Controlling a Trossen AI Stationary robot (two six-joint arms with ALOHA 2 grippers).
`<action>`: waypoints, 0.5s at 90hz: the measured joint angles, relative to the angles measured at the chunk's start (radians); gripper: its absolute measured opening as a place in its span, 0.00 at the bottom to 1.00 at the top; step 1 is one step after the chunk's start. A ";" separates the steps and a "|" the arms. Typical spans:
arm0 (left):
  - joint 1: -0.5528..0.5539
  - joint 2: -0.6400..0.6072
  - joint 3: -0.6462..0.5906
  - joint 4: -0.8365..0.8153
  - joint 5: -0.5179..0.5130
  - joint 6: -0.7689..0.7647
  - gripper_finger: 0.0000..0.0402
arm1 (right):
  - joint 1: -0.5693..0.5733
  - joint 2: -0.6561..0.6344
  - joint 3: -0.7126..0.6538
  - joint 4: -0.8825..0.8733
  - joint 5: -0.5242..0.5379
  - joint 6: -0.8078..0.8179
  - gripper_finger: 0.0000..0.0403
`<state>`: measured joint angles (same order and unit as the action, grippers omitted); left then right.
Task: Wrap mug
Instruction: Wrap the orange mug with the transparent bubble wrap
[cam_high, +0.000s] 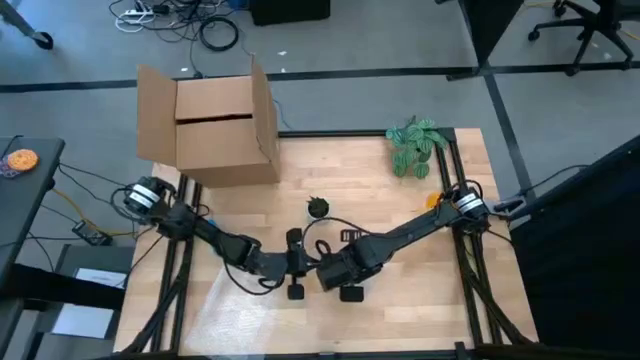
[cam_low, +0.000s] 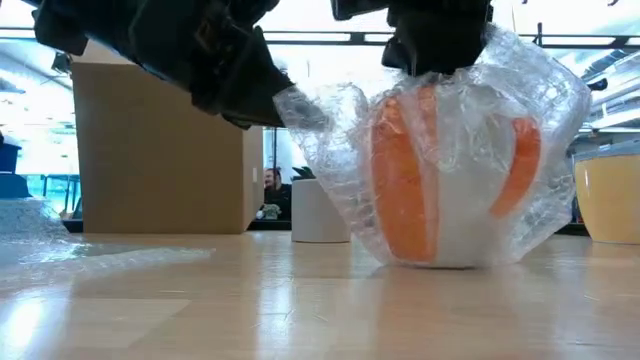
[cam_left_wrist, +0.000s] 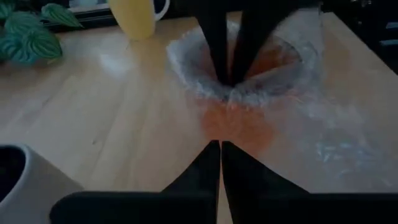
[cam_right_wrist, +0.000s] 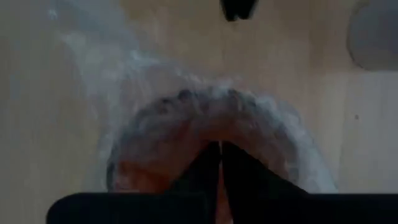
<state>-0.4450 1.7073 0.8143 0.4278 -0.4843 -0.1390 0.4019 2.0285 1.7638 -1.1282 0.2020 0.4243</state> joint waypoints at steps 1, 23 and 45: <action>0.000 0.000 0.000 0.000 0.000 0.000 0.00 | 0.000 -0.003 0.000 0.000 0.000 0.001 0.00; 0.000 0.000 0.000 0.024 -0.002 -0.003 0.00 | 0.000 -0.040 0.002 0.001 0.003 0.002 0.00; 0.000 0.000 0.000 0.054 -0.002 -0.004 0.00 | -0.008 -0.037 -0.061 0.044 0.070 0.028 0.00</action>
<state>-0.4450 1.7073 0.8146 0.4815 -0.4858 -0.1429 0.3941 1.9918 1.7023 -1.0842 0.2721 0.4518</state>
